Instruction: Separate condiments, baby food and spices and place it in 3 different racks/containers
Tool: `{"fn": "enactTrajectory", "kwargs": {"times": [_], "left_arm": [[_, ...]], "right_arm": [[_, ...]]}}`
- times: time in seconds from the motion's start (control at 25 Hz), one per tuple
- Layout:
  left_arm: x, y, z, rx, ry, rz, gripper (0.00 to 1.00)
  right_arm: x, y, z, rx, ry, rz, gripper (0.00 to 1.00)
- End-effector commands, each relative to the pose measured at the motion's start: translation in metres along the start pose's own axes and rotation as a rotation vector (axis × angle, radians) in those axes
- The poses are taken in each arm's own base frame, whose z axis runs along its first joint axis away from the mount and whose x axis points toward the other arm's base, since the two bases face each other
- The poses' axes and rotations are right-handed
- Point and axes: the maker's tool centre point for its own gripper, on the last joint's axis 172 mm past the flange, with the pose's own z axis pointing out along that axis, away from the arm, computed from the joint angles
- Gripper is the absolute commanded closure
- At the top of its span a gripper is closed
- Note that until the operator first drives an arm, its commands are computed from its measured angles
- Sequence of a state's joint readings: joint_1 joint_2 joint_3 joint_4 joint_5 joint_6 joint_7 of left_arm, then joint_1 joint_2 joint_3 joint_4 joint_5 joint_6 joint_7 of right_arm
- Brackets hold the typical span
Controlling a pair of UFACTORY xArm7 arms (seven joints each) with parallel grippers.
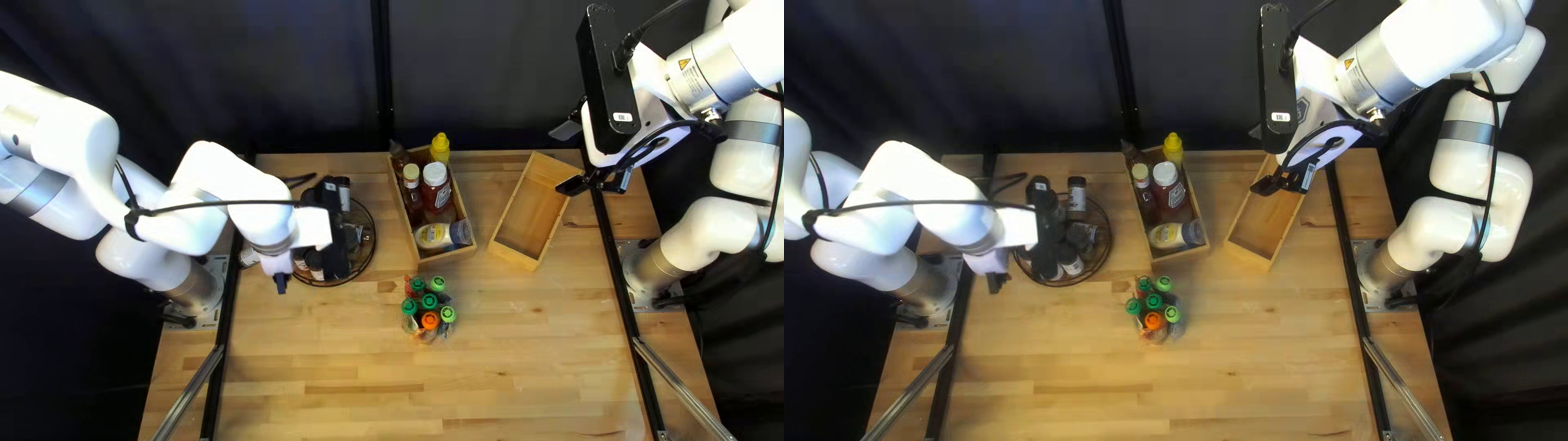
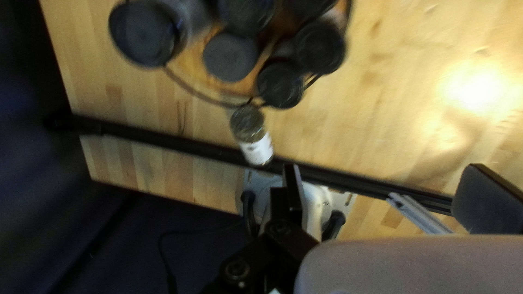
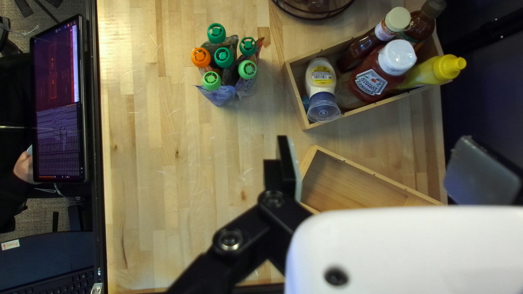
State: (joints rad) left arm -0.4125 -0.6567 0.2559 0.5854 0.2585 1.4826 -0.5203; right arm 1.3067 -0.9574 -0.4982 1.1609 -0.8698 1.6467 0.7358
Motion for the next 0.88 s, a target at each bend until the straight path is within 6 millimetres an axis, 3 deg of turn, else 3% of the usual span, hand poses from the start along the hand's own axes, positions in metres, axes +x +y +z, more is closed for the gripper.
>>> {"fn": "enactTrajectory", "kwargs": {"times": [0.04, 0.2, 0.4, 0.88], "left_arm": [[-0.009, -0.021, 0.035, -0.017, -0.042, -0.043, 0.00], [-0.016, -0.038, 0.069, -0.026, -0.066, -0.068, 0.00], [-0.021, -0.053, 0.093, -0.032, -0.057, -0.076, 0.00], [-0.024, -0.050, 0.126, -0.058, 0.020, -0.024, 0.00]], "right_arm": [[0.000, 0.000, 0.000, 0.000, 0.000, 0.000, 0.00], [0.000, 0.000, 0.000, 0.000, 0.000, 0.000, 0.00], [0.000, 0.000, 0.000, 0.000, 0.000, 0.000, 0.00], [0.000, 0.000, 0.000, 0.000, 0.000, 0.000, 0.00]]}}
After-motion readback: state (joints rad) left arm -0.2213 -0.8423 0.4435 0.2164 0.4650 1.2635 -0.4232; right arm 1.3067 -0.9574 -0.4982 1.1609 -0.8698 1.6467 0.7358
